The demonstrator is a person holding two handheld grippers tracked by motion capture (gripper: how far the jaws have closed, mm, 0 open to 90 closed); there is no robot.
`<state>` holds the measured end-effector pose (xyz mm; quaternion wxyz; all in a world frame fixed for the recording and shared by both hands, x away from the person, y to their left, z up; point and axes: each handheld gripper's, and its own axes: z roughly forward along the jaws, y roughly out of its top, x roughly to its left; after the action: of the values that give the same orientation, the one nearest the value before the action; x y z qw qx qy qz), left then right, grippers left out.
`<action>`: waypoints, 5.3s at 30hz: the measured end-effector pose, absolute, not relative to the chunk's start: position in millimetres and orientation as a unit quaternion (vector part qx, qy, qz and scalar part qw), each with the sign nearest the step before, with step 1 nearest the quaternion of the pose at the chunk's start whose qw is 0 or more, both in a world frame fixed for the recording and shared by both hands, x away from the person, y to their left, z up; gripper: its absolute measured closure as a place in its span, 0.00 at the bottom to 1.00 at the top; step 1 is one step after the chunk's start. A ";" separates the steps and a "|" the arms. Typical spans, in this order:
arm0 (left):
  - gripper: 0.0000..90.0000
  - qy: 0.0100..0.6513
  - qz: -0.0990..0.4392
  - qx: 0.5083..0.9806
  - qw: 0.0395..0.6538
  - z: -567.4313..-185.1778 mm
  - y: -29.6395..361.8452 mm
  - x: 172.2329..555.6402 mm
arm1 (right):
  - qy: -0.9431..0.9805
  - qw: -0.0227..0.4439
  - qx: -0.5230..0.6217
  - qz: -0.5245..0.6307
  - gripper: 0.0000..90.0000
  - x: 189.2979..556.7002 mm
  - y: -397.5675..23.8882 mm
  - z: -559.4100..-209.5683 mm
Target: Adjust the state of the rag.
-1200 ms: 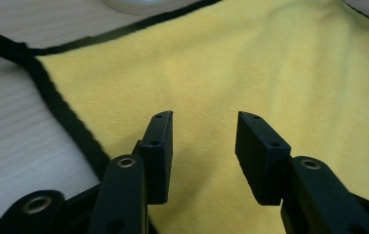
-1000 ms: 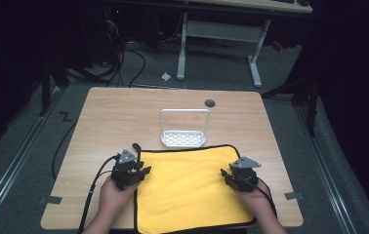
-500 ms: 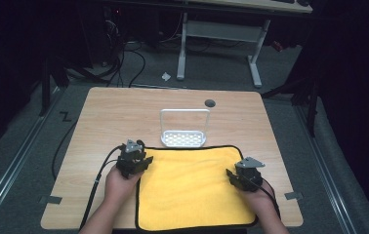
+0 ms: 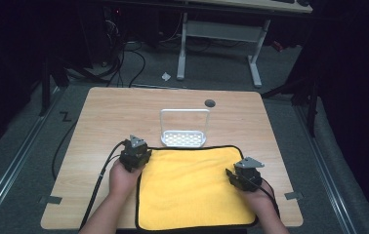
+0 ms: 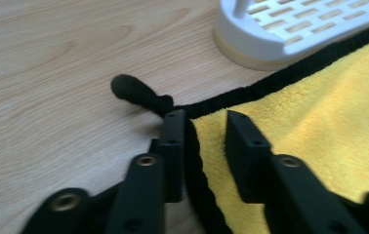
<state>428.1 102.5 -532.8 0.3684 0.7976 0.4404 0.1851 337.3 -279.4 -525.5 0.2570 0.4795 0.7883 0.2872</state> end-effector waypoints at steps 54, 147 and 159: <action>0.93 0.465 0.105 0.749 0.459 -537.1 125.8 429.0 | 0.883 0.114 0.243 0.386 0.45 279.4 -26.5 -533.4; 0.95 0.501 0.124 0.676 0.526 -492.8 115.6 403.4 | 0.829 0.208 0.231 0.465 0.93 261.7 -98.8 -485.0; 0.95 0.481 0.115 0.688 0.530 -490.2 85.7 405.9 | 0.824 0.234 0.258 0.446 0.93 258.1 -138.7 -488.2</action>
<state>405.9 85.7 -490.2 0.5303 0.6884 0.4814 0.1149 258.1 -138.7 -488.2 0.2340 0.2576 0.8244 0.4464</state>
